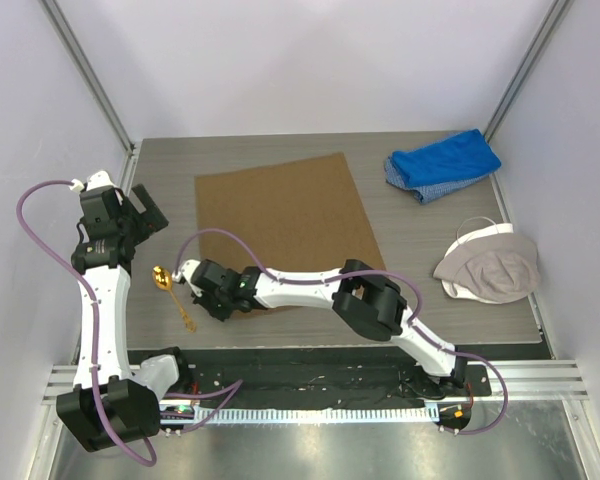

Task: Fold the napkin, place the utensils inside, and roll it up
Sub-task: Fold the napkin

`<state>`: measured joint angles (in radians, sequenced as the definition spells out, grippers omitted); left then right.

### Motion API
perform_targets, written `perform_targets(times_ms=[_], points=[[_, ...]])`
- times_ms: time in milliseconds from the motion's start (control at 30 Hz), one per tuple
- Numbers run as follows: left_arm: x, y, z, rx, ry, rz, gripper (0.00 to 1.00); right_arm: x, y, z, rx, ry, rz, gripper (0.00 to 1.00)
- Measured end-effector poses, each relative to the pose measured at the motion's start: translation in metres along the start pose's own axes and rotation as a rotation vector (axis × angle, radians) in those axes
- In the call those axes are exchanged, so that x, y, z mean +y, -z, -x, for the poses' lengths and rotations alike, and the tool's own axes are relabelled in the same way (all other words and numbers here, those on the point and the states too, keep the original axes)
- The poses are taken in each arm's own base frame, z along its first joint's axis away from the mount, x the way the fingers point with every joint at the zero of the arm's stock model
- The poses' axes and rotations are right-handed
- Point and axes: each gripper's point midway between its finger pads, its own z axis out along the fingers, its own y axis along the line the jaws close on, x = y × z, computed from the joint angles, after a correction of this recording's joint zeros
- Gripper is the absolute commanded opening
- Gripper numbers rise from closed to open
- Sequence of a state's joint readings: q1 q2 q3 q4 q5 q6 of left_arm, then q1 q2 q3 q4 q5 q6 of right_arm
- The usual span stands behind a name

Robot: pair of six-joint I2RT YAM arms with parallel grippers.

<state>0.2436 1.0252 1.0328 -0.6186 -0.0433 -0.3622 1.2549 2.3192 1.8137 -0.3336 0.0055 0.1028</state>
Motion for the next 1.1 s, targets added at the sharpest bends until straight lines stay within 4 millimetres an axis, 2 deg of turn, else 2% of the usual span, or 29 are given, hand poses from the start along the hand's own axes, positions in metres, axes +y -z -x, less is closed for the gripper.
perform_targets(times_ms=[167, 300, 367, 433, 533, 667, 800, 933, 1100], points=[[0.0, 0.0, 0.0, 0.0, 0.0, 0.0, 1.0, 0.013, 0.012, 0.0, 0.004, -0.028, 0.057, 0.01], [0.0, 0.0, 0.0, 0.0, 0.001, 0.0, 1.0, 0.008, 0.036, 0.021, -0.049, -0.05, 0.074, 0.01], [0.0, 0.0, 0.0, 0.0, 0.001, 0.0, 1.0, -0.003, 0.048, 0.034, -0.084, -0.07, 0.07, 0.01], [0.0, 0.0, 0.0, 0.0, 0.001, 0.0, 1.0, -0.027, 0.058, 0.045, -0.118, -0.101, 0.051, 0.01], [0.0, 0.0, 0.0, 0.0, 0.001, 0.0, 1.0, -0.083, 0.066, 0.052, -0.152, -0.169, -0.017, 0.01], [0.0, 0.0, 0.0, 0.0, 0.001, 0.0, 1.0, -0.163, 0.072, 0.044, -0.161, -0.251, -0.135, 0.01], [0.0, -0.002, -0.001, 0.006, 0.001, 0.003, 1.0, -0.231, 0.075, 0.028, -0.153, -0.315, -0.246, 0.01], [0.001, -0.003, -0.003, 0.013, 0.001, 0.005, 1.0, -0.277, 0.074, 0.008, -0.127, -0.35, -0.329, 0.01], [0.001, -0.005, -0.004, 0.018, 0.0, 0.006, 1.0, -0.323, 0.078, 0.0, -0.129, -0.372, -0.411, 0.01]])
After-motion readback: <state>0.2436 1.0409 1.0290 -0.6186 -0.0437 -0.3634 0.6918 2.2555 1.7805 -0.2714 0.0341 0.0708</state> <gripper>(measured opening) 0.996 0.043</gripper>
